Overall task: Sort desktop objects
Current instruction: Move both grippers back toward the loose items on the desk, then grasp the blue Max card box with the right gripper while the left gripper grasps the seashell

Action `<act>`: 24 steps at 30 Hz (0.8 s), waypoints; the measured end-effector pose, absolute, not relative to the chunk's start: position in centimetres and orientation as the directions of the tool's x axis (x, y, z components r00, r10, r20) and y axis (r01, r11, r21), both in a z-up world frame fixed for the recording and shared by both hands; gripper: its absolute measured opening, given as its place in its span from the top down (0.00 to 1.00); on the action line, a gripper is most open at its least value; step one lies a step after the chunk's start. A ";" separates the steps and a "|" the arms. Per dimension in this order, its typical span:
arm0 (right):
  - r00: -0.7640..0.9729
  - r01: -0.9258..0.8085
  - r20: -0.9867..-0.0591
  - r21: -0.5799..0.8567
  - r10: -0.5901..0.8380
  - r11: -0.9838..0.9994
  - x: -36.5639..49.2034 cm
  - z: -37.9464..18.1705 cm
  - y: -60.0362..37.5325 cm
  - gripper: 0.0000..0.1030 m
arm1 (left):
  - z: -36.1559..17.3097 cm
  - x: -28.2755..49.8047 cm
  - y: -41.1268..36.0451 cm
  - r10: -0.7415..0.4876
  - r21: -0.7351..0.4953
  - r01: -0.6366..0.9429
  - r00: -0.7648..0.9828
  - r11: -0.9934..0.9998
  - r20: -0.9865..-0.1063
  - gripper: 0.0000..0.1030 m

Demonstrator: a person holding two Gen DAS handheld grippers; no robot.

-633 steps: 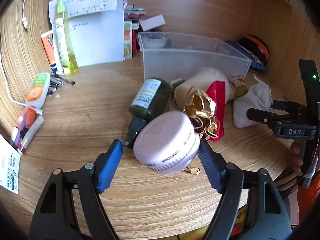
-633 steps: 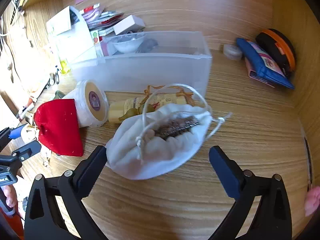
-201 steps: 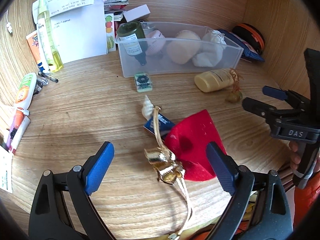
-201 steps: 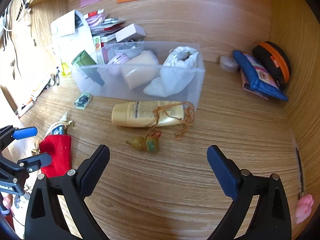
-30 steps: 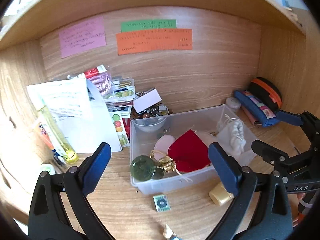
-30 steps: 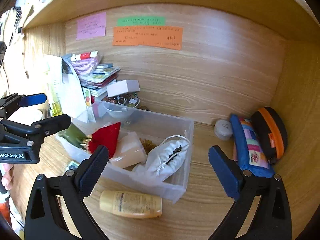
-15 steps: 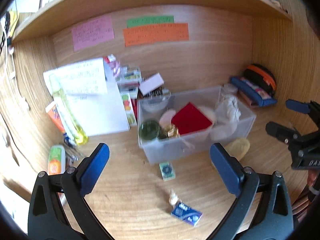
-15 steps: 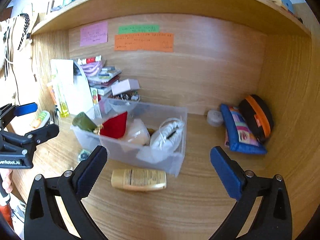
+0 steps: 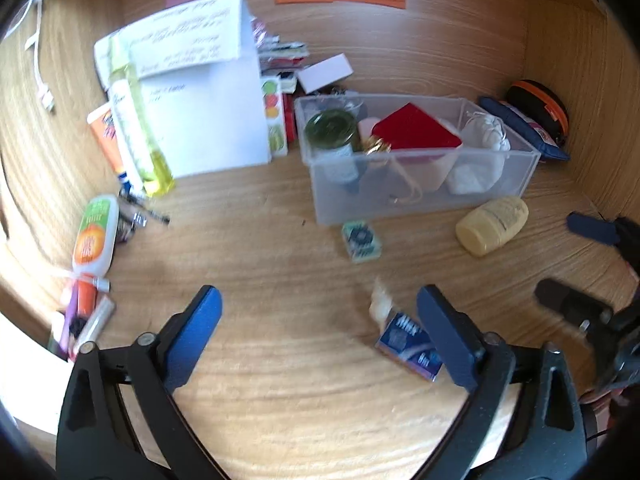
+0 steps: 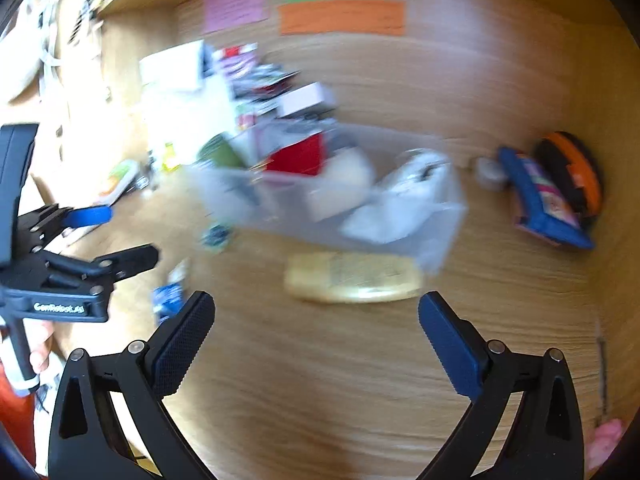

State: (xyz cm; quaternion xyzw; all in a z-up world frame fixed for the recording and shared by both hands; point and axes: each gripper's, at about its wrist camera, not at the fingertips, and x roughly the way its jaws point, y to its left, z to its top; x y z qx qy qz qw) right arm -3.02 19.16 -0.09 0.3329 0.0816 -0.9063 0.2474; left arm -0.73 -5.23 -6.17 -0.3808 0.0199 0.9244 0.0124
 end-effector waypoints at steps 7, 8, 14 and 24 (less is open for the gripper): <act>-0.523 0.643 -0.707 0.041 -0.477 -0.765 -1.9 -2.6 14.0 0.26 | -7.2 0.3 -7.3 0.038 -0.017 -0.037 -0.671 -0.999 -0.740 0.30; -0.509 0.657 -0.717 0.035 -0.477 -0.753 -1.8 -3.0 13.3 0.31 | -7.3 0.4 -7.5 0.046 -0.027 -0.040 -0.669 -0.999 -0.742 0.30; -0.454 0.707 -0.768 -0.002 -0.452 -0.707 -1.4 -4.6 10.1 0.47 | -7.6 0.1 -8.3 0.092 -0.073 -0.056 -0.658 -0.996 -0.747 0.30; -0.434 0.702 -0.778 0.025 -0.455 -0.712 -2.0 -4.5 9.8 0.76 | -7.4 -1.1 -6.8 0.132 -0.083 -0.106 -0.649 -0.991 -0.749 0.30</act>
